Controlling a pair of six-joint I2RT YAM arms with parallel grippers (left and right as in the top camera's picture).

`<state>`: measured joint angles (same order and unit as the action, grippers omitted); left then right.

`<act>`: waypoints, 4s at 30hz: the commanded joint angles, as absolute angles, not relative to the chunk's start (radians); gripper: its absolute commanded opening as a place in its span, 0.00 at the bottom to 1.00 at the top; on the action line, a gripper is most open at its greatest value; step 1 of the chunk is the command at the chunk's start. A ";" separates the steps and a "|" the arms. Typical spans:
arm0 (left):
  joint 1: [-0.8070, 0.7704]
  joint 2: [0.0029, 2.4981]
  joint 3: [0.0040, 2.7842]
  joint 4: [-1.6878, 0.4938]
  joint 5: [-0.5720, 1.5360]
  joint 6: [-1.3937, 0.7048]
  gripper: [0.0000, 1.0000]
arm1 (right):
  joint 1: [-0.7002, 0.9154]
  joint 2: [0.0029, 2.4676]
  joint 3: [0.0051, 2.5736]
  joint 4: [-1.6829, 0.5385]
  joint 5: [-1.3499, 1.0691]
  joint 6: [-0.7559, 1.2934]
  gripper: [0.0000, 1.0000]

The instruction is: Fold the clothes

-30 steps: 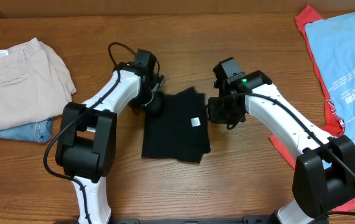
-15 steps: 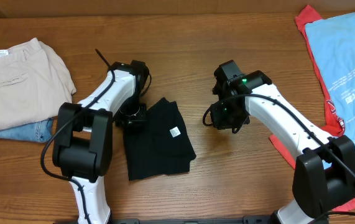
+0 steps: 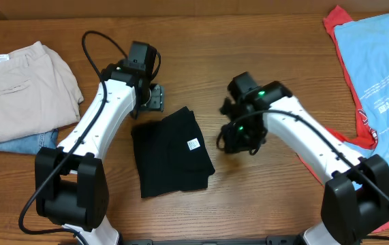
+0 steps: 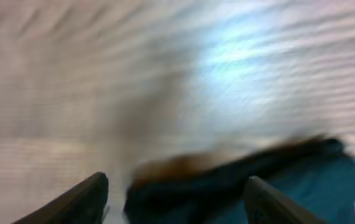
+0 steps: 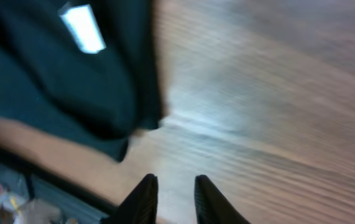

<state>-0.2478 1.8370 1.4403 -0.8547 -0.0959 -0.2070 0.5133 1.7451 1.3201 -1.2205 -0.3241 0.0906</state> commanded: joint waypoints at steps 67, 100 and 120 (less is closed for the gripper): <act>-0.148 2.059 1.539 -1.102 0.377 0.230 0.93 | 0.503 1.891 1.202 -0.865 -0.127 0.030 0.19; 0.083 1.983 1.788 -1.189 0.060 0.094 0.04 | 0.366 1.811 1.264 -1.019 0.015 0.217 0.05; 0.268 1.830 1.790 -0.888 -0.340 0.094 0.05 | 0.347 1.802 1.264 -1.060 0.014 0.218 0.06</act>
<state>0.2291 1.8511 1.7641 -0.9157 -0.2966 0.0845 0.3511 1.8317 1.2411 -1.0595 0.0074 0.2092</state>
